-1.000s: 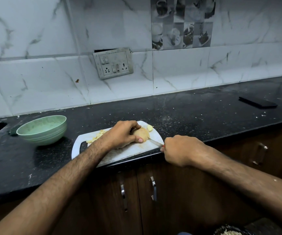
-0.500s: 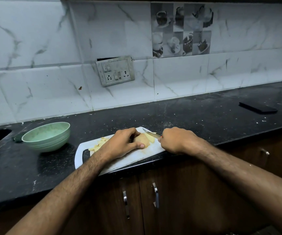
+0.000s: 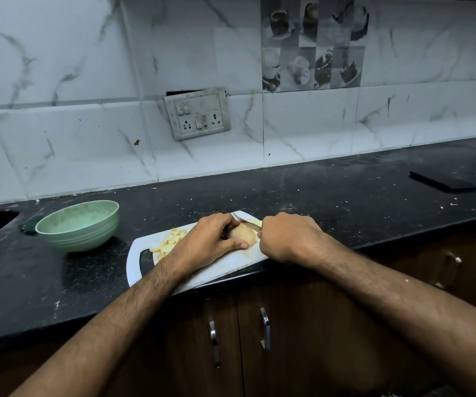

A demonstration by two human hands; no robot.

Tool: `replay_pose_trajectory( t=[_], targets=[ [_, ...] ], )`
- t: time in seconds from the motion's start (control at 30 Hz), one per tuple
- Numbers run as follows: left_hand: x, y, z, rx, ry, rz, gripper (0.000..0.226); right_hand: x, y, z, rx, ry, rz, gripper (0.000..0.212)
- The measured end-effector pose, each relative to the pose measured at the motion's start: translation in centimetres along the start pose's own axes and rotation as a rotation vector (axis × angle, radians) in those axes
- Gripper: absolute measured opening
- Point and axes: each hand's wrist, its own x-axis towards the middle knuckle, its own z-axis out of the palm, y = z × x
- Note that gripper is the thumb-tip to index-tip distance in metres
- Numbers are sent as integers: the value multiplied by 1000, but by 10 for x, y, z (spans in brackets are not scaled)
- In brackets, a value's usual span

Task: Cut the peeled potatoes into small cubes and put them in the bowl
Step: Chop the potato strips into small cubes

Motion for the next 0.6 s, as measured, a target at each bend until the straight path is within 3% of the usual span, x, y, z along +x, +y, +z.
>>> replay_pose_trajectory(
  t=[0.33, 0.53, 0.6],
  targets=[
    [0, -5, 2, 45, 21, 54, 45, 36, -11, 14, 1, -84, -43, 38],
    [-2, -1, 1, 73, 12, 43, 45, 39, -11, 10, 12, -137, -39, 20],
    [-4, 2, 1, 83, 10, 34, 45, 40, -12, 7, 15, -158, -19, 23]
  ],
)
